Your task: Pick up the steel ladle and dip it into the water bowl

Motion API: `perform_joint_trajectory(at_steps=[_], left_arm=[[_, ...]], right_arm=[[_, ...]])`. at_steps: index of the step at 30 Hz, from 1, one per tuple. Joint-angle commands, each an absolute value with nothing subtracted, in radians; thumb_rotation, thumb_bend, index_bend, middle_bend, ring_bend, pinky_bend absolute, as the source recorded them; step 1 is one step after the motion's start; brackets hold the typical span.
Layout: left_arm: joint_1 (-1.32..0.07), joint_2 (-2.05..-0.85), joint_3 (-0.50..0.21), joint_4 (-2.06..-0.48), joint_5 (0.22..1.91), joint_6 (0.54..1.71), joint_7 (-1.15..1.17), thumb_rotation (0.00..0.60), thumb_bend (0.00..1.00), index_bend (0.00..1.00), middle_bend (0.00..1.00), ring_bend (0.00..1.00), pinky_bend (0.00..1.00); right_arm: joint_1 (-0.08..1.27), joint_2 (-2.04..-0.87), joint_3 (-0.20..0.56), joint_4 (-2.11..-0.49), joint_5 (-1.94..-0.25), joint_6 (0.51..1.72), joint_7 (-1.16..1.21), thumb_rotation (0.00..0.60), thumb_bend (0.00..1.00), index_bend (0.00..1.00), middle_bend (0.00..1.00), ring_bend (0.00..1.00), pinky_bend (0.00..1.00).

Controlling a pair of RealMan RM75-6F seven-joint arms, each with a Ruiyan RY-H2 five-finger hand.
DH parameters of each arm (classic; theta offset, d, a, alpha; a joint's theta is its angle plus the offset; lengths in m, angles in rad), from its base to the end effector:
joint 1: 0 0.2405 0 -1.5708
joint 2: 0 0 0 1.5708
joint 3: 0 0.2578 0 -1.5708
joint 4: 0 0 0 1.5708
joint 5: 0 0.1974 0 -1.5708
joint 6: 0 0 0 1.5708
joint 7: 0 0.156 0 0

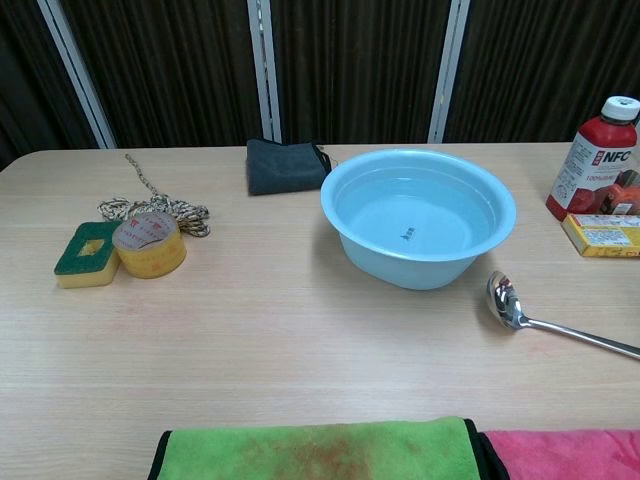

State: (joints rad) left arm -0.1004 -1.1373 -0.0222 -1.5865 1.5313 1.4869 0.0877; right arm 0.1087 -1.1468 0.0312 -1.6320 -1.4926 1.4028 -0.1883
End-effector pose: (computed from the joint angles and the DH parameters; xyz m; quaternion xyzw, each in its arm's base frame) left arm -0.3058 0.1916 0.1621 -0.6284 -0.3542 -0.3637 0.5894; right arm -0.3042 -0.1944 0.1463 0.6453 -0.3661 0.3245 0.5867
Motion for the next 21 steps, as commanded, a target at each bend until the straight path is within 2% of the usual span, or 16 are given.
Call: perform_joint_trajectory(at_steps=[1,4,8,13,21], left_arm=[[-0.1,-1.138,-0.022,-1.586,1.531,1.486,0.088,0.6,0.28,0.08,0.0,0.0,0.0],[-0.1,-1.139,-0.023,-1.587,1.526,1.484,0.09,0.6,0.28,0.08,0.0,0.0,0.0],[-0.098,-1.131,-0.024,-1.595,1.531,1.493,0.075,0.6,0.28,0.08,0.0,0.0,0.0],[-0.1,-1.119,-0.028,-1.588,1.531,1.492,0.026,0.6,0.28,0.08,0.0,0.0,0.0],[-0.108,-1.104,-0.022,-1.587,1.537,1.471,-0.018,0.6,0.28,0.08,0.0,0.0,0.0]], right_arm=[[0.112,-1.14,0.029,-1.637,-1.488,1.39,-0.175,0.6,0.06,0.0,0.0,0.0,0.0],[0.116,-1.141,0.034,-1.631,-1.488,1.391,-0.167,0.6,0.06,0.04,0.0,0.0,0.0],[0.125,-1.17,0.036,-1.605,-1.501,1.386,-0.14,0.6,0.06,0.22,0.0,0.0,0.0],[0.161,-1.231,0.03,-1.566,-1.475,1.302,-0.132,0.6,0.09,0.36,0.0,0.0,0.0],[0.228,-1.337,0.046,-1.507,-1.38,1.155,-0.205,0.6,0.15,0.42,0.0,0.0,0.0]])
